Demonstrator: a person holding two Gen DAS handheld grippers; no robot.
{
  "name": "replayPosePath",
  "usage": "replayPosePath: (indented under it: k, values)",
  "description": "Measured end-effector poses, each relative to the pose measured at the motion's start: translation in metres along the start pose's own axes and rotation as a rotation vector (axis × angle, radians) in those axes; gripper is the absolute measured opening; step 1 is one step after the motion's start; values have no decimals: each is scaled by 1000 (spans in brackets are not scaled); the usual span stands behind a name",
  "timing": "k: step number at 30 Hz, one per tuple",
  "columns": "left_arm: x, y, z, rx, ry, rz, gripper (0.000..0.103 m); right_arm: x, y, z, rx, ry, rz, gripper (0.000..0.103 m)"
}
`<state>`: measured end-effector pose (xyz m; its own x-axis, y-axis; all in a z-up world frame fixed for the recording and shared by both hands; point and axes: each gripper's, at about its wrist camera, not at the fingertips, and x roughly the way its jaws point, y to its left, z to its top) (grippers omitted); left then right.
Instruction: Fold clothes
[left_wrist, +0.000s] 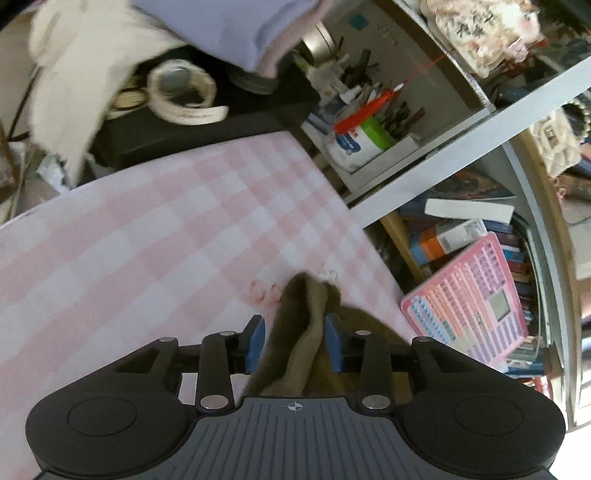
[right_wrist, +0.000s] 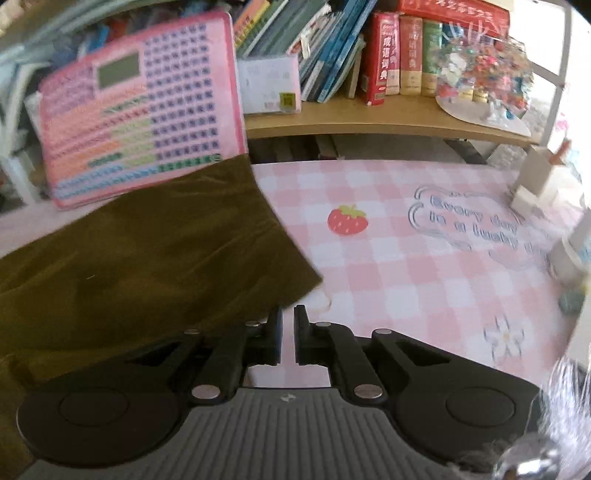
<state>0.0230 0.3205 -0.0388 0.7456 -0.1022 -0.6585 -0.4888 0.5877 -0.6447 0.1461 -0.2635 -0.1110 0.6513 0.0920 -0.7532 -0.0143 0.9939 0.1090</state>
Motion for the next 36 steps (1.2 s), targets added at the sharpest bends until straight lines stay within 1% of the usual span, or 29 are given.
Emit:
replayPosePath:
  k: [4,7,12,13,14,16,18,20,21,23,26,28,29,31,33,34,35,36]
  values:
    - [-17,9,-30,-22,-11,32,36,-42,1,-33,-11,-2,64,6]
    - [-30,15,-52,-39,-19,55,36,-72,1,-63,-42,2,84,9]
    - [-52,26,-89,-66,-33,95,37,-109,-6,-109,-88,23,99,9]
    - [-56,28,-96,-72,-36,103,39,-114,-8,-115,-94,23,101,10]
    - [-60,30,-104,-77,-39,111,45,-118,-10,-121,-94,26,107,10]
    - [-69,34,-118,-88,-45,127,49,-125,-14,-133,-85,33,130,10]
    - [-72,39,-122,-121,-56,120,52,-128,-15,-143,-74,48,152,10]
    - [-74,44,-124,-156,-69,110,53,-130,-13,-153,-78,66,157,10]
    - [-73,46,-124,-179,-76,105,53,-131,-11,-158,-95,72,144,10]
    - [-69,51,-120,-233,-88,82,54,-137,-4,-165,-140,54,113,10]
    - [-54,52,-113,-281,-81,50,55,-147,-1,-169,-140,52,106,14]
    - [-41,51,-108,-296,-62,42,55,-156,2,-172,-134,46,113,20]
    - [-34,50,-106,-301,-49,53,53,-159,4,-174,-132,44,111,20]
    - [-25,51,-105,-333,-56,38,51,-164,10,-180,-126,47,96,20]
    - [-19,51,-105,-363,-46,24,28,-167,18,-186,-119,55,72,20]
    - [-20,51,-106,-352,-48,24,22,-167,22,-189,-123,62,58,20]
    - [-21,50,-107,-336,-52,25,19,-166,26,-192,-128,71,45,20]
    - [-23,50,-108,-320,-56,26,18,-166,29,-195,-132,77,33,21]
